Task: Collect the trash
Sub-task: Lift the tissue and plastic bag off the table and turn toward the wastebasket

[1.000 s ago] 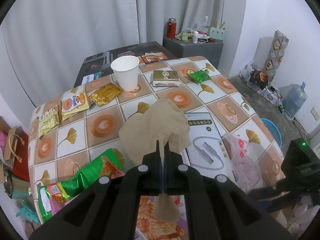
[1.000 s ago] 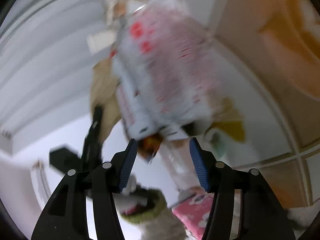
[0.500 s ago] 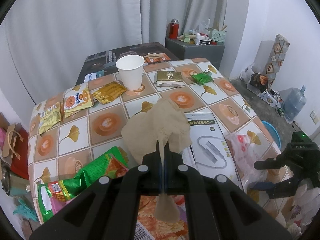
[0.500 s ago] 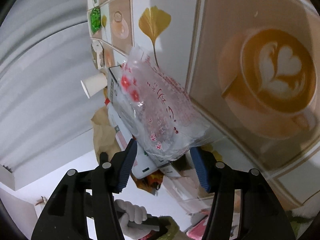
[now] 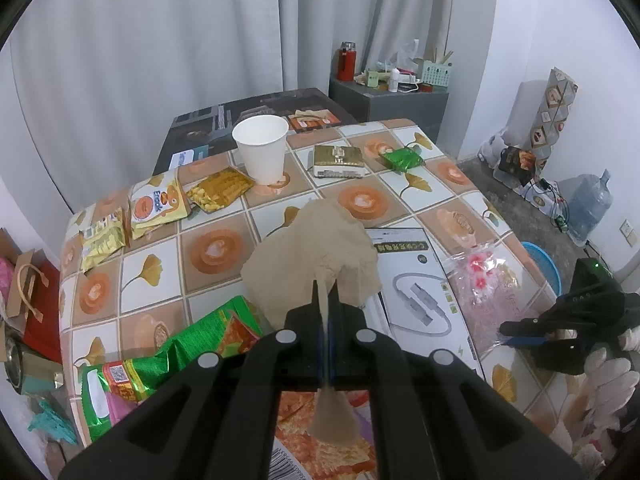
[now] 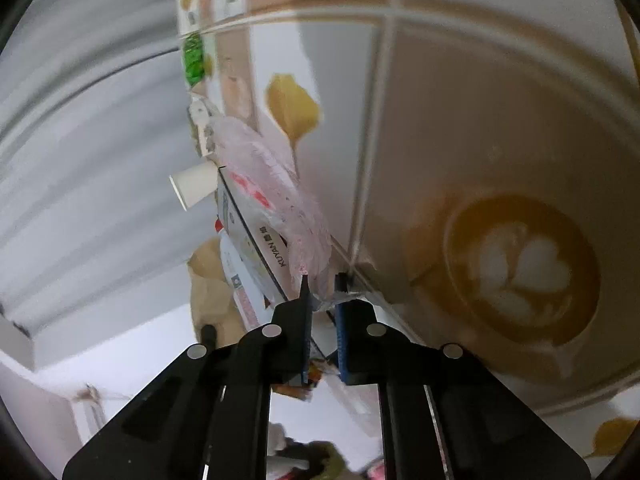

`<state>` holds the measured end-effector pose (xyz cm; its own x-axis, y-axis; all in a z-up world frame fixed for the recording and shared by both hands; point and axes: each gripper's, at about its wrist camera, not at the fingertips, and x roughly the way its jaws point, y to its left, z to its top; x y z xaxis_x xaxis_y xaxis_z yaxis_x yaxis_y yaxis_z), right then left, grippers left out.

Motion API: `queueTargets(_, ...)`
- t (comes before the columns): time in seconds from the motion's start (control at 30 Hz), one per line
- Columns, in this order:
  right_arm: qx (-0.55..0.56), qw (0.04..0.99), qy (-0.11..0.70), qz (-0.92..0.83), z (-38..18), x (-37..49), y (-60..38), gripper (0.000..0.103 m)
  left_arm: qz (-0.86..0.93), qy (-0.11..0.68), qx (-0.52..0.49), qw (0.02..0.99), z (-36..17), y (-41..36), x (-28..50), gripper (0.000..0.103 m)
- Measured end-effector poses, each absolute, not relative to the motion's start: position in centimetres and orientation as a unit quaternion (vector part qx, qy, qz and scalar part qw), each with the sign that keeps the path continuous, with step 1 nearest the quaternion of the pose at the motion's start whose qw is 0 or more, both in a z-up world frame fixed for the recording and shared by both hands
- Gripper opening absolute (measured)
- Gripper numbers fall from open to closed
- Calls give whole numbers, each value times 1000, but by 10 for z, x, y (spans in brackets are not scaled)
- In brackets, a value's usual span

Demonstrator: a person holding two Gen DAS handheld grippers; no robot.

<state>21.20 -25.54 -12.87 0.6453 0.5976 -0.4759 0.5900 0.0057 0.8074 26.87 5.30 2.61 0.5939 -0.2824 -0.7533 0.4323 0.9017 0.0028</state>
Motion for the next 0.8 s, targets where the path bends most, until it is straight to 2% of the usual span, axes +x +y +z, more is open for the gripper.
queueTargets(0.37, 636, 664, 392, 33, -87, 215, -267, 4, -201, 357, 79, 909, 60, 57, 262, 1)
queueTargets(0.8, 566, 757, 321, 58, -30, 189, -290, 4, -210, 251, 99, 940, 136, 33, 223, 1)
